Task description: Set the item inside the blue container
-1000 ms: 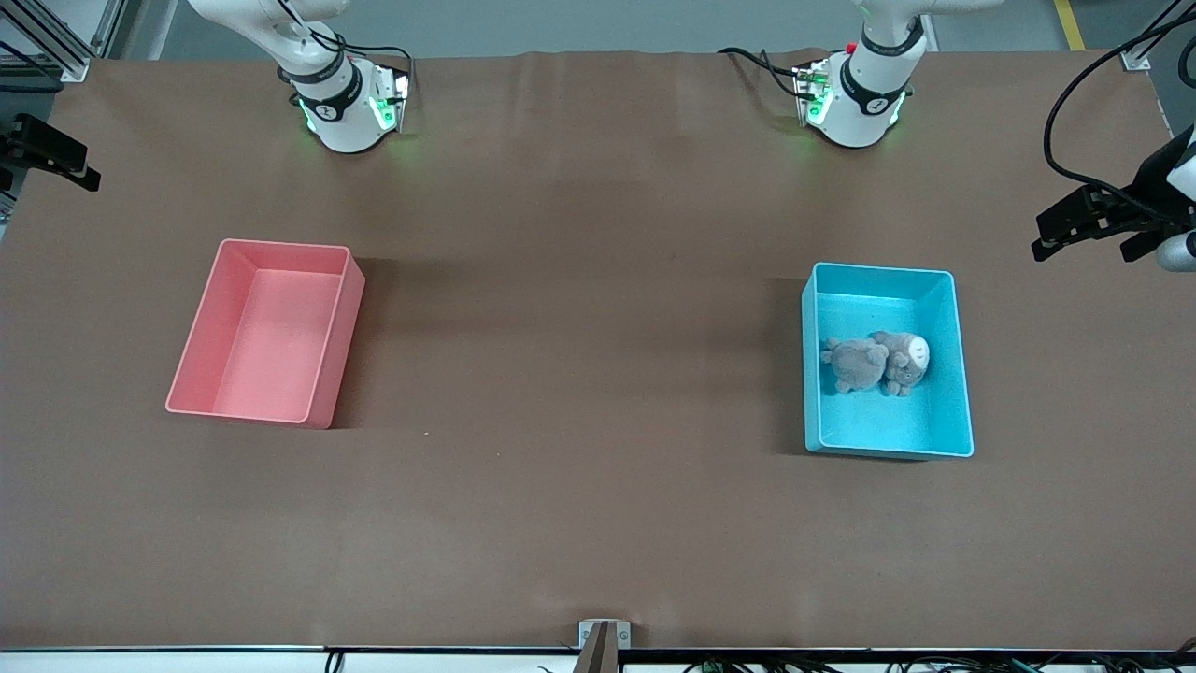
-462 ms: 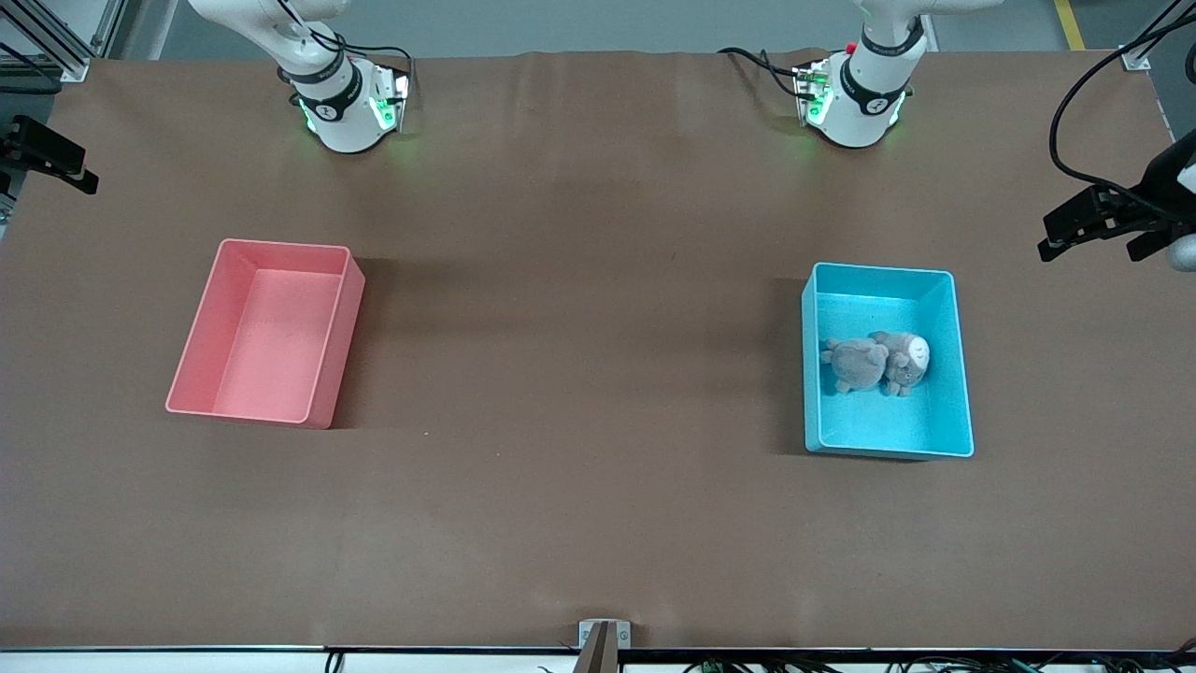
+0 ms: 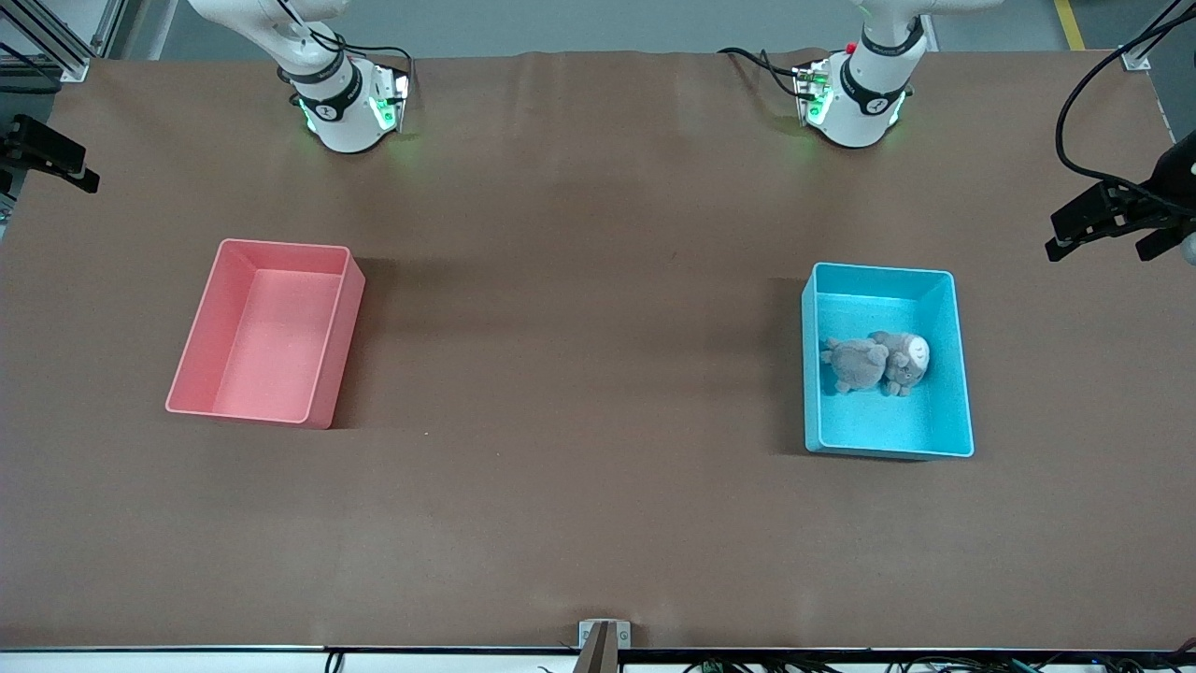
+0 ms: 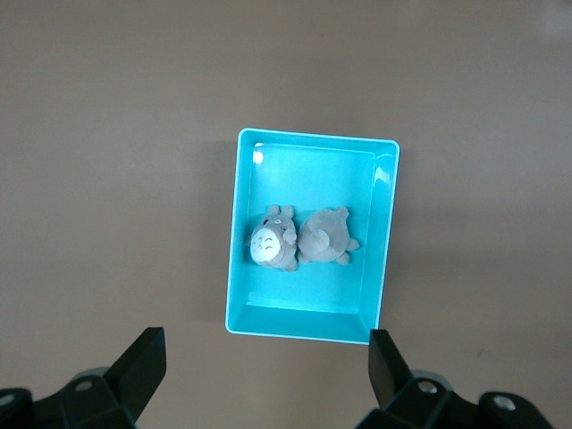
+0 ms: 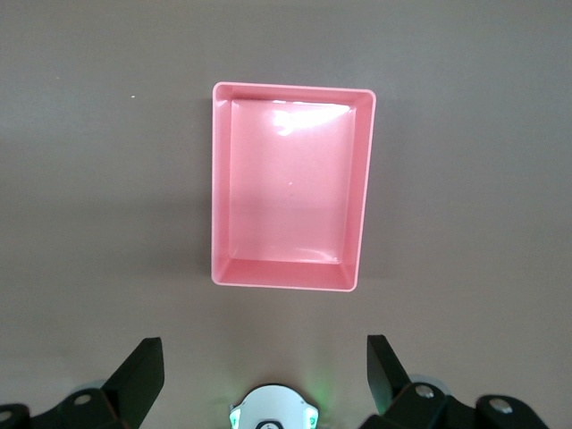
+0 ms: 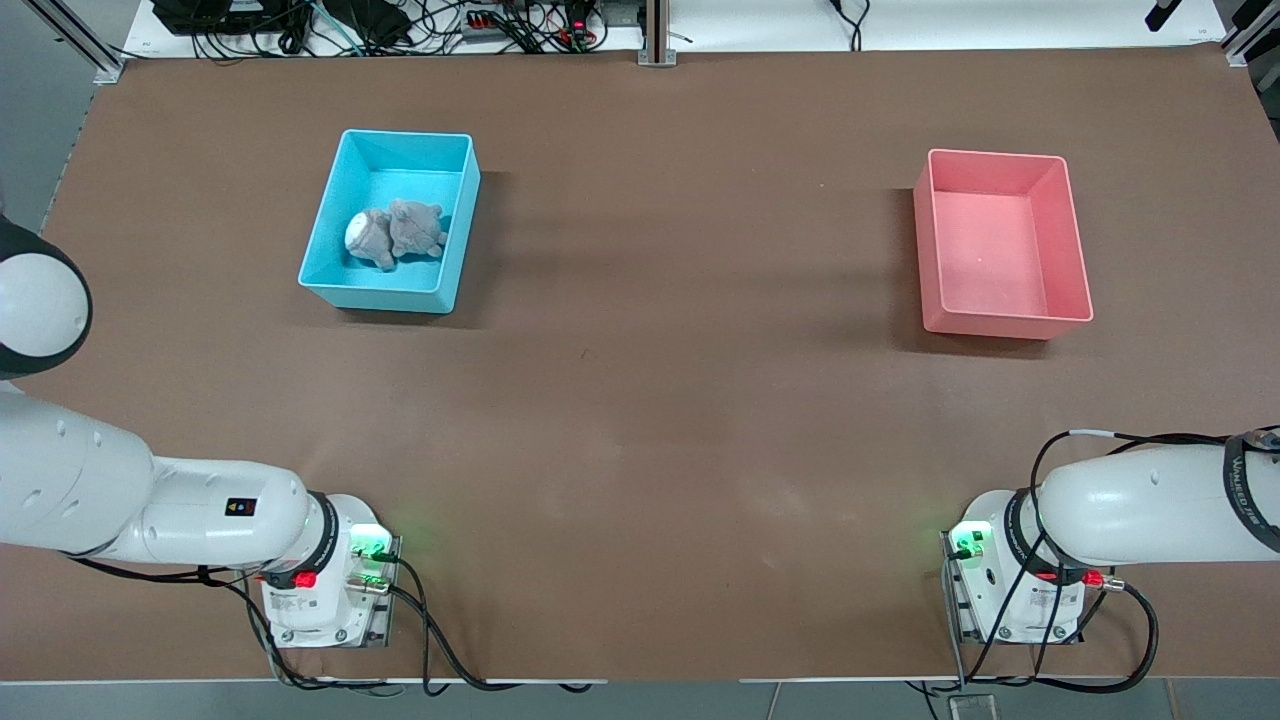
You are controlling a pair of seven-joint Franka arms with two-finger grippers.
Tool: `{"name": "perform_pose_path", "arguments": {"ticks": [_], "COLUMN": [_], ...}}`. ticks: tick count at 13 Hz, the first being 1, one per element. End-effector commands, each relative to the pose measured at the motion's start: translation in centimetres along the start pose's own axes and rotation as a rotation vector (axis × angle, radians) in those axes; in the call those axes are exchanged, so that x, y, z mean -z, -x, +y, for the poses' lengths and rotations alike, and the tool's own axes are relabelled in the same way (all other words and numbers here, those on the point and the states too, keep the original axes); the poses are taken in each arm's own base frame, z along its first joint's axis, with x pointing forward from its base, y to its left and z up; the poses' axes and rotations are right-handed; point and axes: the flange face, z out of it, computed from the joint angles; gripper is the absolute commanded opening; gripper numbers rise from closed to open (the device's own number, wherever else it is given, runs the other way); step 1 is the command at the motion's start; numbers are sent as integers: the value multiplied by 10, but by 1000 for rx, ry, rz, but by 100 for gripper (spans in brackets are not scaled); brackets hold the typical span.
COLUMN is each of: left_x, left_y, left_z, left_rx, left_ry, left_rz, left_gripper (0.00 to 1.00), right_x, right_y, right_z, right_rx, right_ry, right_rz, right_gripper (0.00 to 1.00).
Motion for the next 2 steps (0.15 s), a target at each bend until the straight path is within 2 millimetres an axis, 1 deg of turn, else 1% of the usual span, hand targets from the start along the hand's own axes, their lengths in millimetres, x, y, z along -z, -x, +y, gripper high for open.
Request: {"name": "perform_pose_path", "arguments": {"ticks": [1, 2], "left_x": [4, 5], "left_y": [-1, 0], "left_z": [0, 1], "left_rx": [6, 10], "left_ry": [-12, 1], "left_rz": [14, 17], "left_gripper": [100, 100], "right_x": [0, -1], "right_y": [13, 12], "right_z": [6, 7], "right_rx": [-15, -17], "right_ry": [-34, -35], "right_rz": [-2, -4], "right_gripper": [100, 100]}}
